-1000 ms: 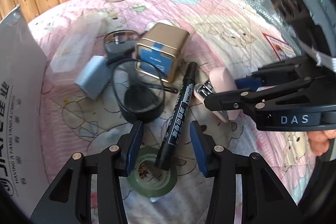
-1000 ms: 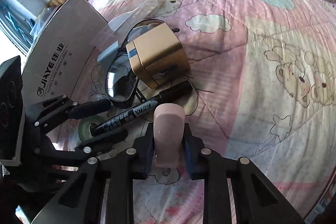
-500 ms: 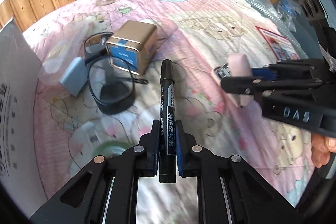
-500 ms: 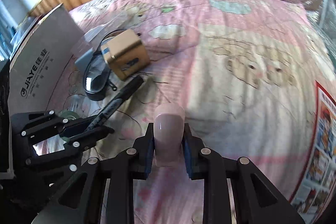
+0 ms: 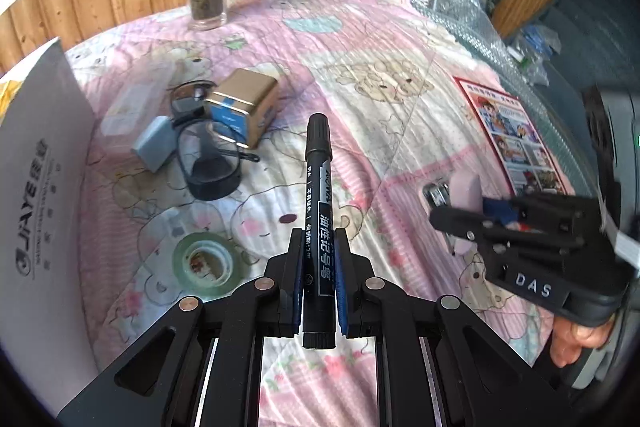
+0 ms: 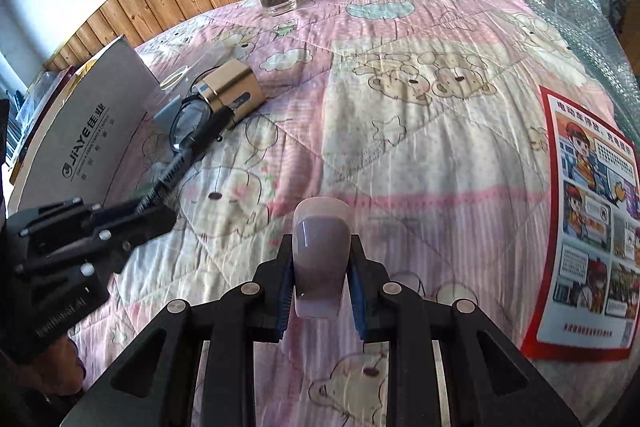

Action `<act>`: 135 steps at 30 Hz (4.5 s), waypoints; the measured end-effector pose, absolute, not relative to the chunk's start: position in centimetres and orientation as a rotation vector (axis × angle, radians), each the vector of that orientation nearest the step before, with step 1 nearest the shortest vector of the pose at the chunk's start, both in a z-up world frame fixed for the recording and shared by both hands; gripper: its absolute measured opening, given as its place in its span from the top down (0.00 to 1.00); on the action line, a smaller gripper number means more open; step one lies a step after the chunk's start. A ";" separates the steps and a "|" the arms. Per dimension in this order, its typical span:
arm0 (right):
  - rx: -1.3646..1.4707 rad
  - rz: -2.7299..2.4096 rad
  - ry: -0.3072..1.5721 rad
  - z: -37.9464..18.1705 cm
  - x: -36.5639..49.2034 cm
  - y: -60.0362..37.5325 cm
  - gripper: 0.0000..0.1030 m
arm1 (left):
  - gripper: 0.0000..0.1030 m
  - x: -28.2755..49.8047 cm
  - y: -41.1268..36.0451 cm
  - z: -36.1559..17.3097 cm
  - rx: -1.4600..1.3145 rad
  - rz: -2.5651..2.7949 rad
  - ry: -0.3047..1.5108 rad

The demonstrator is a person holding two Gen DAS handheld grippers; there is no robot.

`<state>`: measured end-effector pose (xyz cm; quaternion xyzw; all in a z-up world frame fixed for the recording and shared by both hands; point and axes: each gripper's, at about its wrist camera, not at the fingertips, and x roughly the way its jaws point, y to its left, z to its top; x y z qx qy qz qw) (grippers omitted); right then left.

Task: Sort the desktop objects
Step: 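Carry the marker and the pink stapler over the cardboard box, then open both tools to drop the marker and stapler into the box, then move both open tools back toward the remaining items on the bedspread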

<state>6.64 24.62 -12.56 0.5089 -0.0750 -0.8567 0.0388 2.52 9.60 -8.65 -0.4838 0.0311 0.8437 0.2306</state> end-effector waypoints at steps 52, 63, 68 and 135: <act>1.058 -2.362 0.116 1.8 1.7 -0.9 0.75 | 0.88 -1.8 -20.5 -1.1 -1.379 2.683 -0.414; 1.105 -2.321 0.354 -0.2 -4.8 -7.4 0.75 | 0.88 -4.1 -22.6 -3.6 -1.525 2.693 -0.342; 1.150 -2.311 0.464 -1.7 -8.0 -9.1 0.75 | 0.88 -5.8 -23.6 -4.8 -1.579 2.695 -0.375; 1.135 -2.241 0.389 1.8 -4.7 -7.3 0.56 | 0.73 -4.7 -20.2 -1.2 -1.436 2.753 -0.391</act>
